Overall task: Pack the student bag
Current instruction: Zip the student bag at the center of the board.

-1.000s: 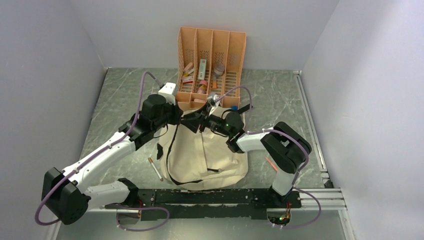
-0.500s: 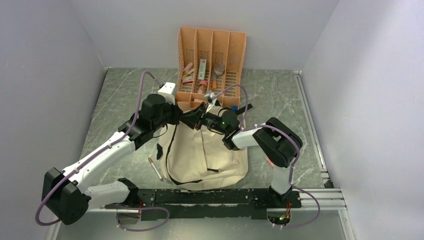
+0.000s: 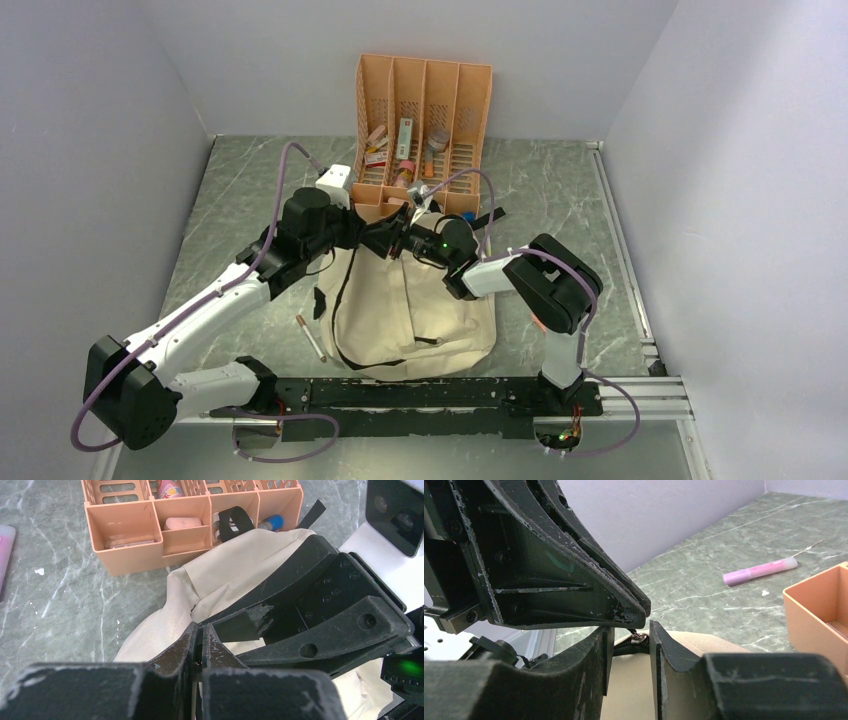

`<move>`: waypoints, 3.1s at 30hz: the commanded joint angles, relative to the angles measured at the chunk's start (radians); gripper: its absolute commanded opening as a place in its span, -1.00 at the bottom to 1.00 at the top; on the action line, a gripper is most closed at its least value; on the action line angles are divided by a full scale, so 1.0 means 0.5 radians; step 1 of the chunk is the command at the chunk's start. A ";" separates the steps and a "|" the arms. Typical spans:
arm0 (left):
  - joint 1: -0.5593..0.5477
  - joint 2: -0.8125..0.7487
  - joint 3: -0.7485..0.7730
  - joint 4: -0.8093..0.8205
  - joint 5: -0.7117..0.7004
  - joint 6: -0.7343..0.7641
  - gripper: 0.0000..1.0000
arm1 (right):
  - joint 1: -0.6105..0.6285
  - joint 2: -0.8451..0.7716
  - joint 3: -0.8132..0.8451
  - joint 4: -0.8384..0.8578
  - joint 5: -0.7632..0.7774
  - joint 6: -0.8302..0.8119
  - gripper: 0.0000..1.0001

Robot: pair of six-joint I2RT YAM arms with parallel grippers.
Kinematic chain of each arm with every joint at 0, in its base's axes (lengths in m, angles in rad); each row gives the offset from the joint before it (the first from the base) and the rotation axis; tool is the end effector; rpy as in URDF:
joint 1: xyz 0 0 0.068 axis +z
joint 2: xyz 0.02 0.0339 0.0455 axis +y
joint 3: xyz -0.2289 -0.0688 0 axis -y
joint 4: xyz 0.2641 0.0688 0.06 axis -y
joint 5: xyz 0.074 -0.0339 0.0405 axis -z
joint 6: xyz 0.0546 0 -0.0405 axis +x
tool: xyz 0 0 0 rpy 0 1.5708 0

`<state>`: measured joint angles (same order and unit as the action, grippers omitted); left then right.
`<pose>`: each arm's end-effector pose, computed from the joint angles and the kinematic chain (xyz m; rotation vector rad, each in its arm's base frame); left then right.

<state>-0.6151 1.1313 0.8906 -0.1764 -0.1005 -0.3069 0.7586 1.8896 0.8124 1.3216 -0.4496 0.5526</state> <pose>0.2569 -0.1748 0.2640 0.2446 2.0050 -0.4934 0.2662 0.2850 0.1565 -0.5656 1.3848 1.3805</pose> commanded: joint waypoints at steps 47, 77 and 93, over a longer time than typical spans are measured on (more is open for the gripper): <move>0.000 -0.499 -0.177 -0.507 -0.101 -0.229 0.35 | -0.041 -0.016 0.229 -0.376 0.374 0.137 -1.00; 0.000 -0.127 -0.026 -0.486 -0.378 -0.129 -0.90 | -0.067 -0.126 0.173 -0.628 0.598 -0.122 -1.00; 0.000 -0.265 -0.006 -0.752 -0.492 -0.209 -0.90 | -0.139 -0.032 0.321 -1.192 1.031 -0.385 -1.00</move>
<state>-0.6144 1.0492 0.8604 -0.4614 -0.2729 -0.3962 0.7437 1.8484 0.9466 0.8661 -0.1570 0.4618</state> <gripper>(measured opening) 0.081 0.016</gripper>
